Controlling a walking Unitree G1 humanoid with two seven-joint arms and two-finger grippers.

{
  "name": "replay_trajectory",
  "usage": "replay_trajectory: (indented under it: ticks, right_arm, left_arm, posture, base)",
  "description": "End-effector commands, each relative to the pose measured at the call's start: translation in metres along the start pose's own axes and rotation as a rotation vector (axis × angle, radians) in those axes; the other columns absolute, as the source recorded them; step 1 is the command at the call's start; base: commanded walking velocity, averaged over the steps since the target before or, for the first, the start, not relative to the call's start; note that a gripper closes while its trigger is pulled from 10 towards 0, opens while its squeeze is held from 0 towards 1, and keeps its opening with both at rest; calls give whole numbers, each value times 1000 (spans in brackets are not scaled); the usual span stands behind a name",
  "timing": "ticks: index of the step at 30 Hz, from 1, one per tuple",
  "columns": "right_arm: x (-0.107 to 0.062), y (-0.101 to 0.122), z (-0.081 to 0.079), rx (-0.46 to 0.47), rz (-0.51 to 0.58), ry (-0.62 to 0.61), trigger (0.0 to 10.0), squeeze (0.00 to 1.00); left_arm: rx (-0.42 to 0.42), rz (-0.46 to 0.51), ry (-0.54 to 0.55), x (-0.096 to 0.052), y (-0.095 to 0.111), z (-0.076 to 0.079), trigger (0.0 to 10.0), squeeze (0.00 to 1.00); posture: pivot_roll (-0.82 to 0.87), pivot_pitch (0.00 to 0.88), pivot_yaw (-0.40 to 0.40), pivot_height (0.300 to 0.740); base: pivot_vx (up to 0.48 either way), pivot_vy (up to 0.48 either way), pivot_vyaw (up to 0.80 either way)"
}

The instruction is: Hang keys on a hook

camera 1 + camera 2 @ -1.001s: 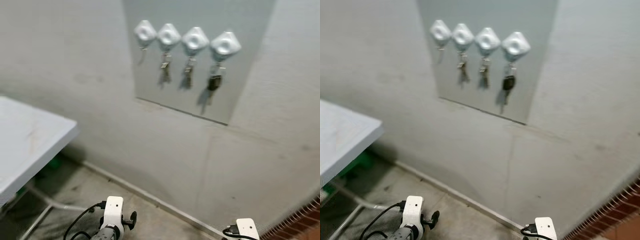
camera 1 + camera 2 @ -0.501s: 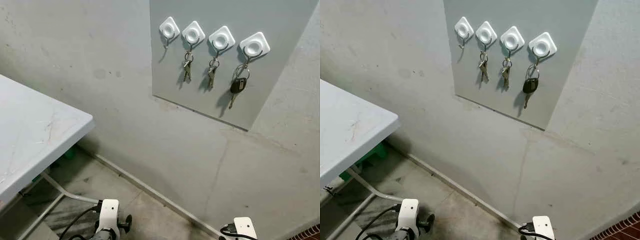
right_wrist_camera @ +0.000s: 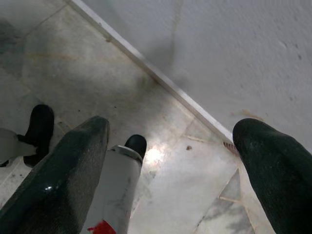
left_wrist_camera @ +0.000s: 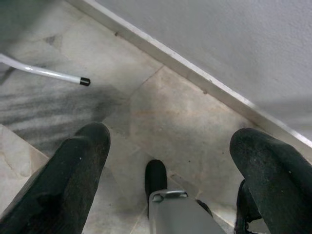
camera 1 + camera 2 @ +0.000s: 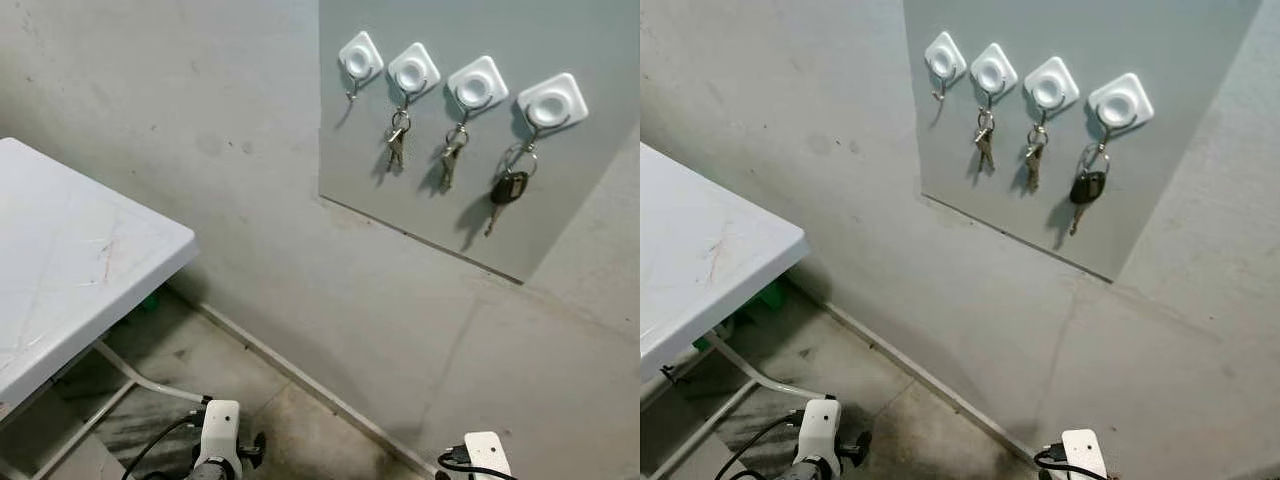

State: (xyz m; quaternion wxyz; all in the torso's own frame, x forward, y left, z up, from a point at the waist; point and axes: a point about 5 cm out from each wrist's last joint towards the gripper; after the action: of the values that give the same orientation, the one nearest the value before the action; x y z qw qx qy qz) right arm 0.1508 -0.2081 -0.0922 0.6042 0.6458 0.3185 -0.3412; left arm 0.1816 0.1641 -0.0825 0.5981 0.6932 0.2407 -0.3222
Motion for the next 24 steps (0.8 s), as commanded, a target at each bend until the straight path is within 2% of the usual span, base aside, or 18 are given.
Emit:
replay_trajectory:
  ticks: [1,24]
  right_arm:
    - [0,0,1,-7,-3,-2,10000,0]
    - [0,0,0,-10,-6,4,10000,0]
  left_arm:
    - [9,-17,8,-1,-4,-1,10000,0]
    - [7,-20,14,-2,-5,-4,10000,0]
  posture:
    - [-28,0,-12,740]
    - [-25,0,-10,740]
  base:
    - [0,0,800]
    - [0,0,800]
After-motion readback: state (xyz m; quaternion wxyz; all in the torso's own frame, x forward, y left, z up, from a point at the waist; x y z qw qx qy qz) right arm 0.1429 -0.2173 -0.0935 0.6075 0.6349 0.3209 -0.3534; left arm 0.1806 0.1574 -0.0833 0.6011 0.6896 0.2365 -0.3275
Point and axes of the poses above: a point about 5 cm out from each wrist's last joint towards the gripper, its own x axis pointing out of the wrist towards the gripper, its own y axis along the axis of the wrist's last joint, z = x × y, and after that the axes turned 9 degrees about x, right-handed
